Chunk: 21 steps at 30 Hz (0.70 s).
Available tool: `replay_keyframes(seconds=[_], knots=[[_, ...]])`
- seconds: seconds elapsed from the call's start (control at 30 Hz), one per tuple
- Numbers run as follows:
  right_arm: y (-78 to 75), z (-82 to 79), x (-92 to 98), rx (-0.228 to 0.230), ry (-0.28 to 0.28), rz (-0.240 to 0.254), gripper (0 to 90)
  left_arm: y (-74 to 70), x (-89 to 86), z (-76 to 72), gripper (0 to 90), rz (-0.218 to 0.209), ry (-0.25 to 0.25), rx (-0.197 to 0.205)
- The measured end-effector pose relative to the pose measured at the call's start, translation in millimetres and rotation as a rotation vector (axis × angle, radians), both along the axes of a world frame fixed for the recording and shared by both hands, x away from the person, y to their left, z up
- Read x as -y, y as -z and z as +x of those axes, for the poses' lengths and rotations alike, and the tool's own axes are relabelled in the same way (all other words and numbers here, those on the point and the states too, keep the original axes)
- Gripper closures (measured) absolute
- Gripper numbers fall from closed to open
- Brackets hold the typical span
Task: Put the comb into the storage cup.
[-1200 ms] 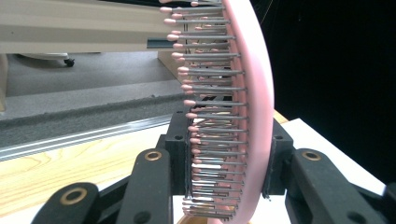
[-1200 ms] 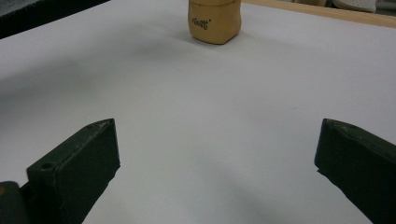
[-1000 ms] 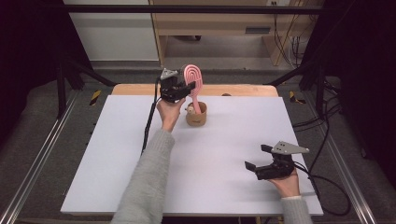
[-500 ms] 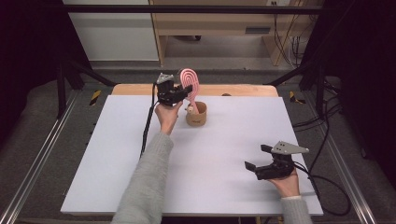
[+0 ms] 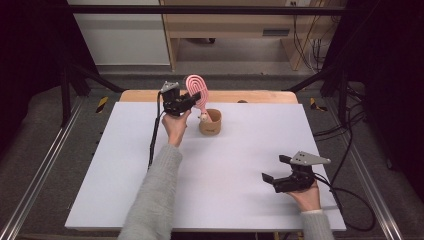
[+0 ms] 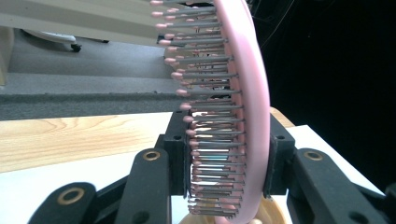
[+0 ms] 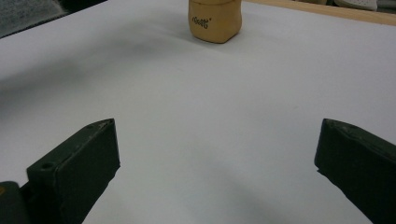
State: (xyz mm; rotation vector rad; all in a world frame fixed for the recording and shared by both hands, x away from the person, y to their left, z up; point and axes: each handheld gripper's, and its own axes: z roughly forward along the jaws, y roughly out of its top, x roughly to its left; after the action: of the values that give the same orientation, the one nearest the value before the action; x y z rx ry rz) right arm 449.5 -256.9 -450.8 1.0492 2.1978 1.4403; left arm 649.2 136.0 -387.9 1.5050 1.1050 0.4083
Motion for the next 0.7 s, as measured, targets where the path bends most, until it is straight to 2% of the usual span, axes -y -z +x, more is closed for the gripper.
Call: replay_keyframes(seconds=[0.17, 0.4, 0.57, 0.7], knots=[[-0.3, 0.0, 0.1, 0.003, -0.001, -0.003, 0.4, 1.9, -6.4, 0.2, 60.8, -0.003, -0.012, -0.019], [-0.6, -0.2, -0.1, 0.001, 0.0, -0.003, 0.4, 2.1, -7.2, -1.5, 59.2, 0.003, -0.014, -0.012], [-0.7, -0.2, -0.1, 0.003, -0.002, 0.0, 0.4, 0.5, -10.9, -3.2, 50.8, -0.001, -0.009, -0.017], [-1.0, -0.3, -0.2, 0.003, -0.001, 0.002, 0.4, -0.1, -14.4, -4.8, 40.7, 0.02, 0.0, -0.029]])
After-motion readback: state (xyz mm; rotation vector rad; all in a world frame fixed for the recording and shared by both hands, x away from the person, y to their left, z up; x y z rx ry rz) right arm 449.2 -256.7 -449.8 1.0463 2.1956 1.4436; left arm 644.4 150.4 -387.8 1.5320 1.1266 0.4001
